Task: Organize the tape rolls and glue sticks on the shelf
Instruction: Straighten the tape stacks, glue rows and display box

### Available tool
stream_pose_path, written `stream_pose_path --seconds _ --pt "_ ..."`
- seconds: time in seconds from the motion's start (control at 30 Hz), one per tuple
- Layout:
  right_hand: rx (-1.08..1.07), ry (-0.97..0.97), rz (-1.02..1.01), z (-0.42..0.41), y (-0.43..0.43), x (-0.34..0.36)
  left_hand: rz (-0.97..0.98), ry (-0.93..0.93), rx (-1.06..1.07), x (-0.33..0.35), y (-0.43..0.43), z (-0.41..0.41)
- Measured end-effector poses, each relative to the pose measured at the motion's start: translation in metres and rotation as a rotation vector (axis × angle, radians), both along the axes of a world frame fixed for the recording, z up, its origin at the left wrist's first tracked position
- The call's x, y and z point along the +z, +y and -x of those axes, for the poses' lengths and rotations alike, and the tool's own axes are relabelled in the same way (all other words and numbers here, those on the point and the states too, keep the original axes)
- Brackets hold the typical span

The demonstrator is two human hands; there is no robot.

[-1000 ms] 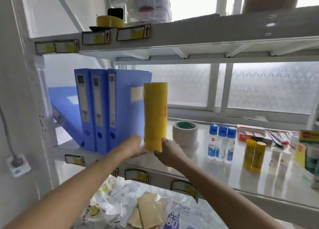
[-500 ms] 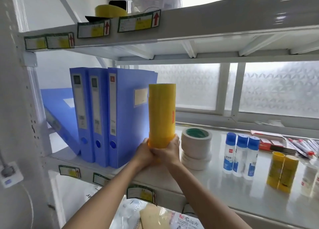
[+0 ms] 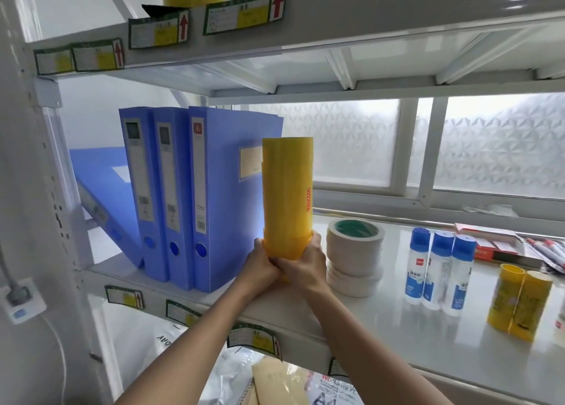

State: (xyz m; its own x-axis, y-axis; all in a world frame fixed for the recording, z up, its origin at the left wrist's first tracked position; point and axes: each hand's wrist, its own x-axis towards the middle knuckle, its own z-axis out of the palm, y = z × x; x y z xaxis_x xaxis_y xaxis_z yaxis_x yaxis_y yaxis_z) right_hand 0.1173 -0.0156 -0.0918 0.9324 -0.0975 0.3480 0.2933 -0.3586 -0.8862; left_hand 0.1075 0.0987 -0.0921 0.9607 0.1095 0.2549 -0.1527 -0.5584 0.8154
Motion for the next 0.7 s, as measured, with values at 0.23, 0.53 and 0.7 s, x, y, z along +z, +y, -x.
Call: stream_pose_path --seconds 0.23,0.53,0.7 --pt "0.024 0.028 -0.086 -0.0043 0.0011 -0.0012 -0.041 0.005 -0.031 0.0015 -0.0018 0.0022" --pt "0.041 0.015 -0.086 -0.0066 -0.0002 -0.0044 -0.162 -0.044 0.059 -0.0009 -0.0041 0.0008" --pt "0.019 -0.009 -0.003 -0.0061 -0.0040 -0.0035 -0.193 -0.049 0.081 -0.0022 -0.0029 -0.0017"
